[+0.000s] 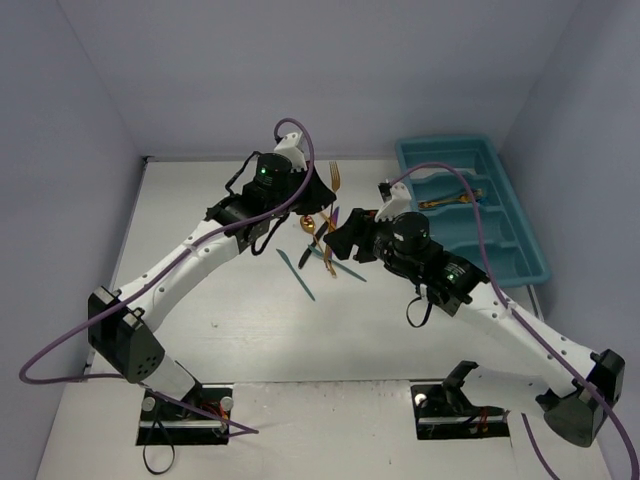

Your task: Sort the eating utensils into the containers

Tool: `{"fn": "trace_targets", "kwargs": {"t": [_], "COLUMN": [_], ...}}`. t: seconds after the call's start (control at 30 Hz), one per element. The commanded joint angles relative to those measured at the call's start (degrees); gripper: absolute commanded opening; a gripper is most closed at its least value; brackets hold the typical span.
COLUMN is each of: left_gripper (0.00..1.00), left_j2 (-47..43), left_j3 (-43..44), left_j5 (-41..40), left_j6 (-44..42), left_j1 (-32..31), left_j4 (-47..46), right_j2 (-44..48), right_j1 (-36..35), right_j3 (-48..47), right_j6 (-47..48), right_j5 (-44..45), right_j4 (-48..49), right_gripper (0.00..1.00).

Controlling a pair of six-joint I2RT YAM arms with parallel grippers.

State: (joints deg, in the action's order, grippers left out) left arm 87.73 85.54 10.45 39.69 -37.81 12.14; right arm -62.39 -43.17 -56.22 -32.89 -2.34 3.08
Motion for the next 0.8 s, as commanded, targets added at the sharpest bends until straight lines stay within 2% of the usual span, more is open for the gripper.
{"fn": "trace_targets", "kwargs": {"t": [0.0, 0.1, 0.27, 0.43, 0.6, 0.63, 0.7, 0.77], "left_gripper": [0.0, 0.0, 0.0, 0.0, 0.0, 0.01, 0.13, 0.32], "left_j2": [-4.88, -5.55, -6.38, -7.49, -7.8, -7.84, -8.17, -8.36], "left_j3": [-0.49, -1.5, -2.72, -4.67, -5.02, -5.12, -5.78, -6.47], "left_j5": [-0.95, -1.13, -0.96, -0.96, -2.56, -3.19, -5.06, -6.87], "left_j6": [1.36, 1.61, 1.73, 2.14, 0.28, -0.1, -1.22, -2.1], "left_j1": [-1.58, -2.17, -2.79, -2.88, -2.81, -2.85, -2.88, -2.8], "left_j4": [-4.85, -4.93, -4.68, -5.37, -3.13, -2.58, -1.4, -0.44], "right_j2": [-2.26, -3.95, -6.4, -8.1, -7.88, -7.78, -7.62, -7.5], "right_j1": [-0.87, -0.87, -0.95, -0.87, -0.87, -0.87, -0.87, -0.71], "right_j3": [-3.03, -3.54, -4.26, -4.69, -4.12, -3.97, -3.57, -3.15], "right_j6": [0.92, 1.25, 1.6, 1.08, 0.77, 0.62, 0.09, -0.38], "right_j5": [6.93, 7.78, 8.66, 8.15, 8.64, 8.76, 10.21, 11.48], "right_j4": [7.09, 8.42, 10.06, 11.16, 11.67, 11.69, 11.62, 11.6], "right_gripper": [0.58, 0.55, 0.45, 0.3, 0.02, 0.0, 0.0, 0.0]}}
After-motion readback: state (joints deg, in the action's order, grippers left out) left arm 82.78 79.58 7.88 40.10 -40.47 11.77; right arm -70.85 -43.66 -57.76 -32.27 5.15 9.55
